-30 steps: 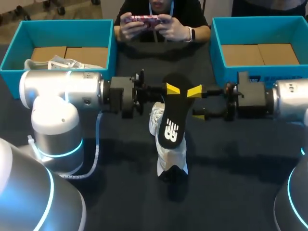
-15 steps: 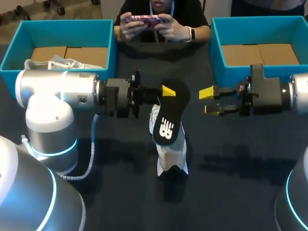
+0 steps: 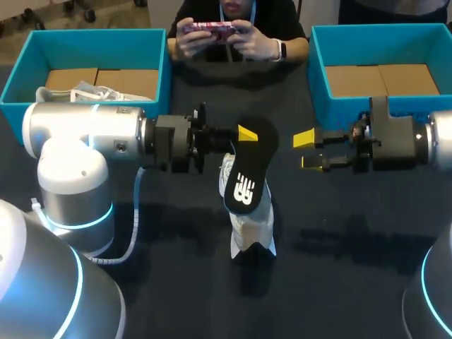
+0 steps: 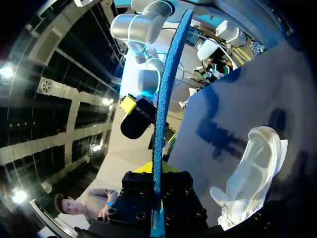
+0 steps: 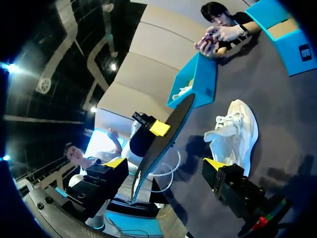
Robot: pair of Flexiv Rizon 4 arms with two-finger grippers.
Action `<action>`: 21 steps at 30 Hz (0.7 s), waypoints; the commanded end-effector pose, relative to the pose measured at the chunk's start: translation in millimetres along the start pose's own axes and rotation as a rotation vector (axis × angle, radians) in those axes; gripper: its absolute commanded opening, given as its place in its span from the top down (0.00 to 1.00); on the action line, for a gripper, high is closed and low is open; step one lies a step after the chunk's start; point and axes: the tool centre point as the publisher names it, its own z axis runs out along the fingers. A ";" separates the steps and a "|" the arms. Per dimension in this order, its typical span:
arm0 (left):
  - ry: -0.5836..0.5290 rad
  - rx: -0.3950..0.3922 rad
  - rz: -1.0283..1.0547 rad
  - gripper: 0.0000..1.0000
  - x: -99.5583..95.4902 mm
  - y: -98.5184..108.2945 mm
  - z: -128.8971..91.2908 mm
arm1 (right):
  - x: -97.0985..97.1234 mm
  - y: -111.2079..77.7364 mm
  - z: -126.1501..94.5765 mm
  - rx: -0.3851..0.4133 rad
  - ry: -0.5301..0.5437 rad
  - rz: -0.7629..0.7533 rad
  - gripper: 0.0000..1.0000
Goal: Take the shoe out of the shoebox, open the shoe tongue, remove and reinsert the insole, then place the shoe into the shoebox
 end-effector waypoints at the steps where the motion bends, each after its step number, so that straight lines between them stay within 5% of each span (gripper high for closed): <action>1: -0.004 0.004 -0.017 1.00 -0.5 -2.0 -2.1 | -3.1 -0.8 -6.4 0.111 0.003 -0.232 0.00; 5: 0.020 0.007 -0.117 1.00 -1.9 -8.4 -10.9 | -6.2 1.0 -8.3 0.345 -0.082 -0.468 0.00; 11: 0.031 0.030 -0.243 1.00 -8.9 -15.7 -17.5 | -11.8 4.1 -5.3 0.458 -0.124 -0.645 0.00; 16: 0.038 0.076 -0.342 1.00 -14.4 -25.4 -24.8 | -10.1 0.0 3.3 0.586 0.004 -0.825 0.00; 21: 0.040 0.071 -0.398 1.00 -13.2 -28.9 -30.0 | -14.8 -6.4 2.3 0.601 0.025 -0.840 0.00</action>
